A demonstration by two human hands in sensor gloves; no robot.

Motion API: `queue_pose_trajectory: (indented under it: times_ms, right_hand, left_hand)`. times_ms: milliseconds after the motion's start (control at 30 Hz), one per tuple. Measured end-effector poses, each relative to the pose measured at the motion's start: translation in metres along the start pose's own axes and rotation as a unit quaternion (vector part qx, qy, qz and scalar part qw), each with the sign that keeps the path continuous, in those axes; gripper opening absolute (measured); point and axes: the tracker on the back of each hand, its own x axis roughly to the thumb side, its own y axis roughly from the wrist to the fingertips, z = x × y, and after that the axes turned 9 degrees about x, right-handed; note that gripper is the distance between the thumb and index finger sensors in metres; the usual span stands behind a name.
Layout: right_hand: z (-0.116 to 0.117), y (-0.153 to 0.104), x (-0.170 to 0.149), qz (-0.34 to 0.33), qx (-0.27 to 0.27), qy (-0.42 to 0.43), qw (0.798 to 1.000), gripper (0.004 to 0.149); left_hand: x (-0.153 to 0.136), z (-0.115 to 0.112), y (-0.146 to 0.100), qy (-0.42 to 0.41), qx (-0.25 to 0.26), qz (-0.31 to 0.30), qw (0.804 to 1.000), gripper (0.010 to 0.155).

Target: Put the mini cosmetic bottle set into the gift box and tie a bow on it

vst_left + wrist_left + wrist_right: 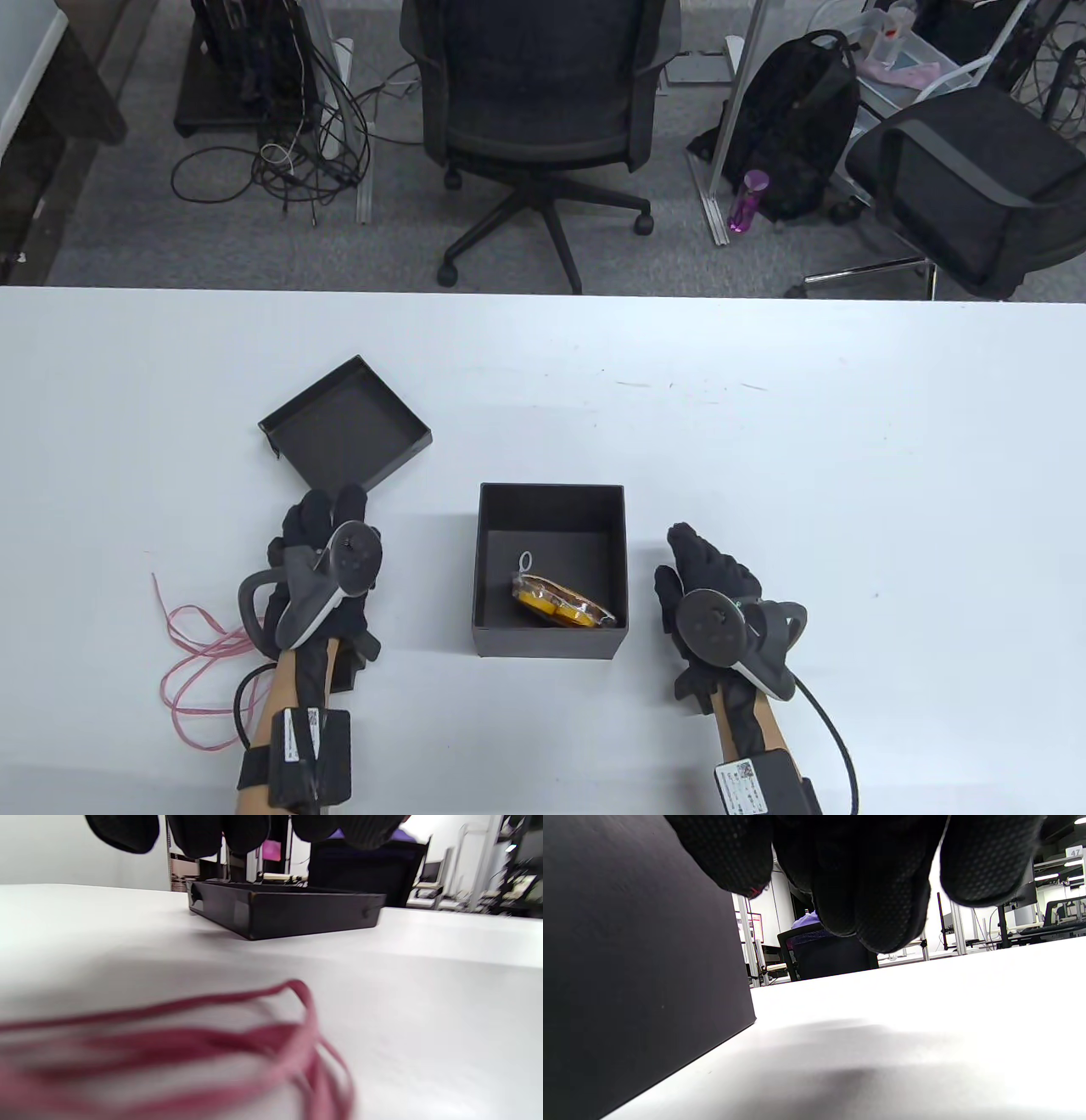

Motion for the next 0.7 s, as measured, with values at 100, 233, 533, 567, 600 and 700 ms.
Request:
queue_pose_trajectory:
  times_ms: [100,233,533,567,600,700]
  right_hand:
    - [0.001,0.001,0.001,-0.002,0.006,0.004,1.000,0.057]
    - [0.002,0.002,0.003,-0.005,0.007,0.002,1.000,0.057]
    - [0.008,0.008,0.001,-0.002,0.024,-0.011,1.000,0.057]
    - [0.008,0.008,0.001,-0.002,0.024,-0.011,1.000,0.057]
    - [0.008,0.008,0.001,-0.002,0.024,-0.010,1.000,0.057]
    - [0.008,0.009,0.001,-0.003,0.021,-0.004,1.000,0.056]
  left_hand:
    - [0.004,-0.004,0.024,0.057,-0.029,0.030,0.998,0.064]
    - [0.007,-0.011,0.047,0.111,-0.108,0.085,0.984,0.064]
    - [0.007,-0.023,0.065,0.106,-0.191,0.114,0.969,0.056]
    - [0.007,-0.023,0.065,0.108,-0.186,0.108,0.971,0.055]
    - [0.007,-0.024,0.065,0.110,-0.186,0.107,0.970,0.054]
    - [0.009,-0.022,0.063,0.104,-0.170,0.097,0.975,0.046]
